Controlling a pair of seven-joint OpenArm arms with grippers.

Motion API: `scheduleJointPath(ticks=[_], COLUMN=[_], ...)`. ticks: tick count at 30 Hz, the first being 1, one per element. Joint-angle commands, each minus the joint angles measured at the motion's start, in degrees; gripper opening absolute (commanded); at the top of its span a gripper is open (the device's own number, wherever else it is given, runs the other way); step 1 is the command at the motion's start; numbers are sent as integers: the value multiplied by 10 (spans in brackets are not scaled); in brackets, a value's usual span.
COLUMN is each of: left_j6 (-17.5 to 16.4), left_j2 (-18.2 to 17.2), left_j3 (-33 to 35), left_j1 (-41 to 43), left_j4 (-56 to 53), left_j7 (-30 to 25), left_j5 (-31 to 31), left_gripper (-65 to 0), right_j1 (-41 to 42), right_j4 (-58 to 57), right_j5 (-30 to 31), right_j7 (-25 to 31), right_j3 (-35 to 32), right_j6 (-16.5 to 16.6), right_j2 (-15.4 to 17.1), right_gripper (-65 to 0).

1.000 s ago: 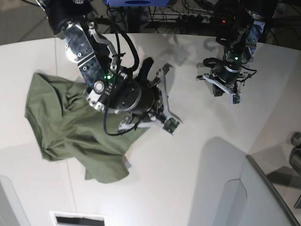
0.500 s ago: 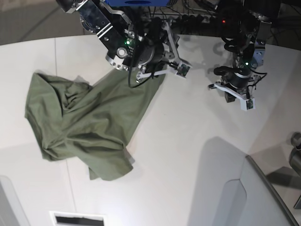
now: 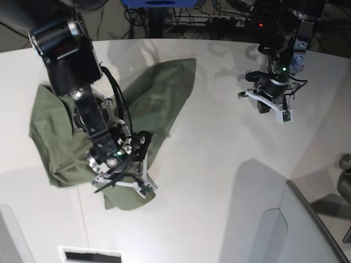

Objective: Layout the t-shirt on the table in an organized manner, then fold the t-shirt properly
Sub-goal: 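Grasp the shirt again with the right gripper and pull it, then drag the grasped green shirt with the right gripper toward the robot's base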

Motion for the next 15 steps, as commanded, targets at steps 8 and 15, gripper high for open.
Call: scheduleJointPath(ticks=[8,15], left_j6=[-2,-2], left_j2=[-12,-12], left_j3=[-9,-9], left_j1=[14,30], left_j4=[7,7], left_j7=[-13,-13], left_j5=[3,3], left_gripper=[-650,-650], right_j1=[73,113], right_j4=[-114,-197], right_j5=[-135,-178], right_j7=[114,139], right_j3=[0,4], right_j6=[-79,-79], right_j2=[-34,-29], right_gripper=[-342,-294])
